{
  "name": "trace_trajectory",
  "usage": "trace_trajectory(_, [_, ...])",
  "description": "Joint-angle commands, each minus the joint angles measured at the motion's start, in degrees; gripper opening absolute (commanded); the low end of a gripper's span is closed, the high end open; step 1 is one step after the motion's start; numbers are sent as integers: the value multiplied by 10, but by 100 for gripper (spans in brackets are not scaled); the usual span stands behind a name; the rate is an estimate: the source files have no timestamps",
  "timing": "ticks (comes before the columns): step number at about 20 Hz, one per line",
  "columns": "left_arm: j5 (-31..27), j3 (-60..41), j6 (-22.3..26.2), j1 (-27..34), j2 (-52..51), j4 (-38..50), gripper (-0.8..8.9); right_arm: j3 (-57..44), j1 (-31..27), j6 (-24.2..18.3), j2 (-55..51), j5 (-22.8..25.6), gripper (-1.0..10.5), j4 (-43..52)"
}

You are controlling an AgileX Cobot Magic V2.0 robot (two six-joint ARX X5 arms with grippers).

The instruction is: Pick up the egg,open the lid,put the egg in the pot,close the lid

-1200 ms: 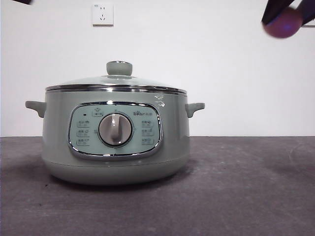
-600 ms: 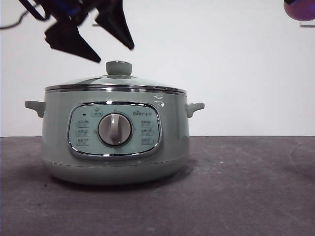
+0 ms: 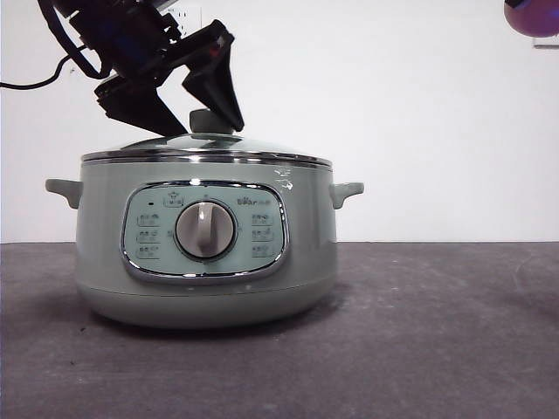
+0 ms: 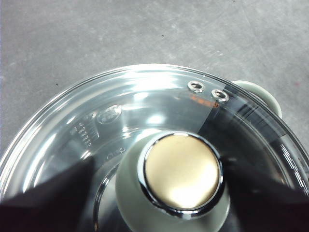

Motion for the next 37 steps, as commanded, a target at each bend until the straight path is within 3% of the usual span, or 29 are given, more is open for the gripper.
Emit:
trace_trajectory(1, [-1, 0, -3, -2, 2, 5, 114, 1, 1, 5, -2, 0, -16, 5])
trace_trajectory(4, [-1, 0, -3, -2, 2, 3, -3, 1, 1, 5, -2, 0, -16, 5])
trace_trajectory(19, [1, 17, -7, -2, -39, -11, -8, 1, 1, 5, -2, 0, -16, 5])
trace_trajectory(25, [-2, 101, -7, -2, -85, -103, -8, 1, 1, 5, 2, -2, -16, 20])
trace_trajectory(30, [-11, 132, -18, 0, -191, -174, -8, 1, 2, 6, 42, -62, -17, 97])
trace_trajectory(37, [-68, 132, -19, 0, -352, -310, -8, 63, 75, 8, 219, -76, -17, 205])
